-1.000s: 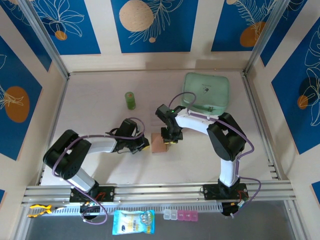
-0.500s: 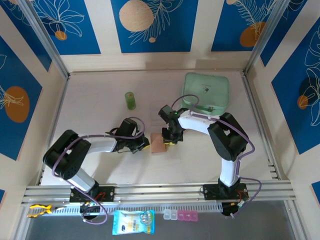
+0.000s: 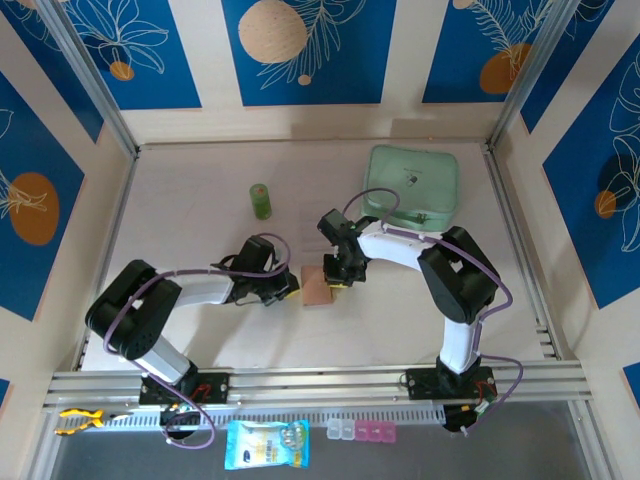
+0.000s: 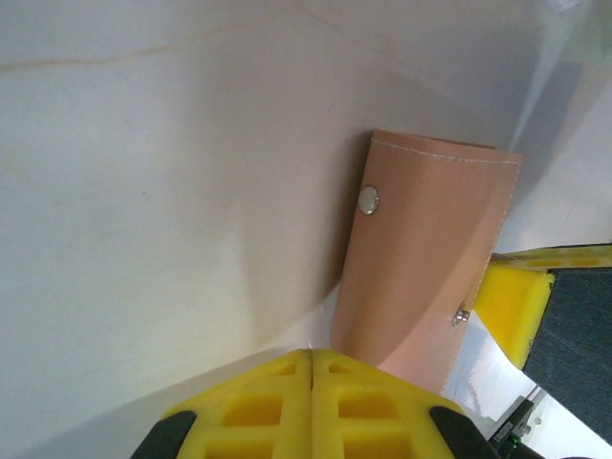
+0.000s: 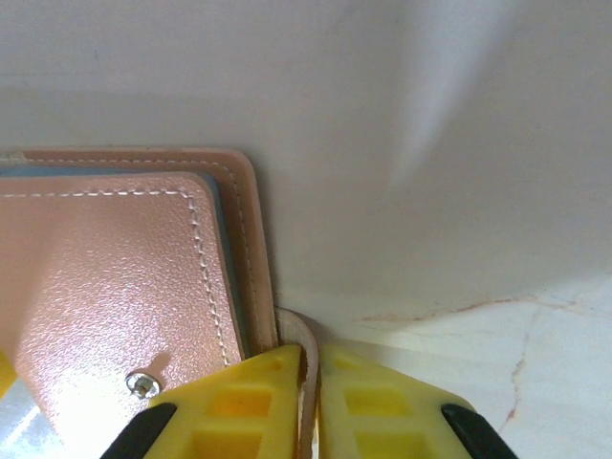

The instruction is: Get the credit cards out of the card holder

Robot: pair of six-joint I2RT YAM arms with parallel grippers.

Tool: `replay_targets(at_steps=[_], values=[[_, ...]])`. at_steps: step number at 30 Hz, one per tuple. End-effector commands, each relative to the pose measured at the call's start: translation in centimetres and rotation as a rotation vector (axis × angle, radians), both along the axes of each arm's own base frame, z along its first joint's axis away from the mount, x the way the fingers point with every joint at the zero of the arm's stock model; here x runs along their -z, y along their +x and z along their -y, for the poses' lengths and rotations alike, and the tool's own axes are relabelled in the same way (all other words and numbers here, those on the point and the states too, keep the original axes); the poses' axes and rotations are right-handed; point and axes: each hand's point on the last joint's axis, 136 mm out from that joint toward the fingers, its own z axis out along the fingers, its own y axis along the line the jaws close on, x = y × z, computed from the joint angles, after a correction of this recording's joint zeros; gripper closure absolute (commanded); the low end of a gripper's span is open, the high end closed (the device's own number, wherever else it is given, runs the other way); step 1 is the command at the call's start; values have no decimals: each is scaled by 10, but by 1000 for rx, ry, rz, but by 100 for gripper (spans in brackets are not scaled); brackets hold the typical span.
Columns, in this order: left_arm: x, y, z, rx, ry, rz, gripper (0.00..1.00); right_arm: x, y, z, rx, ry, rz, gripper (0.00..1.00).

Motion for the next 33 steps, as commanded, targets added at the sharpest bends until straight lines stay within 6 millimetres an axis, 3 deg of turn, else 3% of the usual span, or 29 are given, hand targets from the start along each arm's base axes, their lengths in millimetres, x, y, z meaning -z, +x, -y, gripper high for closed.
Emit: replay_targets(at_steps=[1, 11, 20, 28, 33], values=[[-23, 10, 8, 26, -21, 79, 100, -14, 0, 2, -16, 11, 27, 89], [-48, 21, -5, 37, 53, 181, 95, -48, 3, 21, -53, -59, 100, 90], [-74, 31, -28, -1, 86, 267, 91, -80, 3, 17, -87, -33, 144, 90], [-87, 31, -44, -24, 103, 305, 88, -99, -1, -20, -190, 27, 169, 90], [-86, 29, -43, -13, 88, 300, 88, -108, -8, -46, -289, 40, 186, 90]])
